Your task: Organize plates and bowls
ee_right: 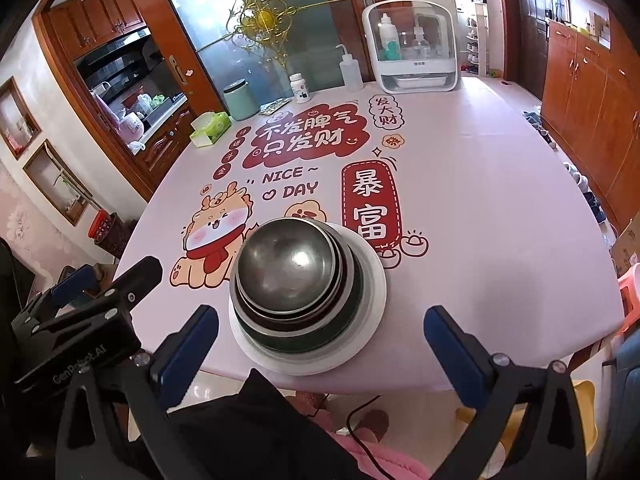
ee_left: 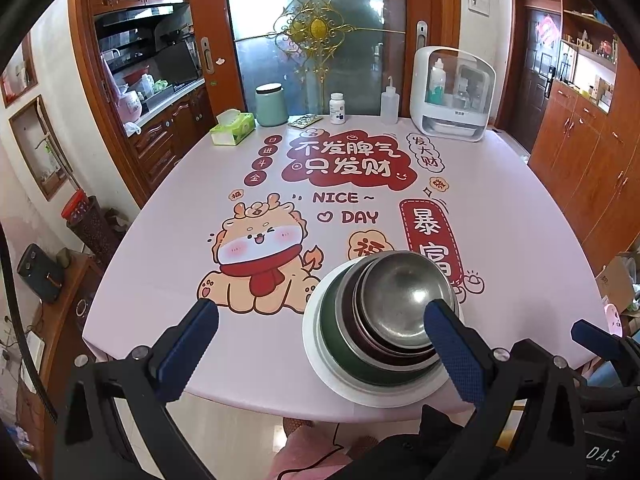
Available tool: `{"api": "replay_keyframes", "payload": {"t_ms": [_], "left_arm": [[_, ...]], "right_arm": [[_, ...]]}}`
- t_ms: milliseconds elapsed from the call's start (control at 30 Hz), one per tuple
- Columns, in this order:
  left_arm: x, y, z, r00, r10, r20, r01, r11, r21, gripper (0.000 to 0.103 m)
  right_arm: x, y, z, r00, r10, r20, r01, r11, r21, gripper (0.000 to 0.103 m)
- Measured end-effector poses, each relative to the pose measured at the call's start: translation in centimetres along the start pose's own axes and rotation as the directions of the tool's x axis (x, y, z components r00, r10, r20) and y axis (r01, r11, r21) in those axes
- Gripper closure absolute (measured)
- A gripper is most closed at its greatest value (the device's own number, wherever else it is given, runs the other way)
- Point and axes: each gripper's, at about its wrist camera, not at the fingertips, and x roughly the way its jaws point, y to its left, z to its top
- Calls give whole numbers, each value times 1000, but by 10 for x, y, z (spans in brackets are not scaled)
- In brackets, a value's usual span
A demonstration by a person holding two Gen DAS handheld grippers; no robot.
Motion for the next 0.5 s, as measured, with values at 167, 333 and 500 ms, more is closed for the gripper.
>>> {"api": "replay_keyframes", "payload": {"t_ms": [167, 333, 500], "left_arm": [[0, 0, 0, 1000, -1, -2, 1, 1000, -1, 1], [0, 3, -3, 1000, 0, -10, 0, 1000, -3, 1], [0, 4, -5, 1000, 1, -15, -1, 1000, -2, 1]], "right_arm": [[1, 0, 0, 1000, 2, -6, -2, 1000, -1, 0], [4, -2, -1, 1000, 4, -16, -4, 1000, -3, 0], [5, -5, 0, 1000, 7, -26, -7, 1000, -1, 0]]}}
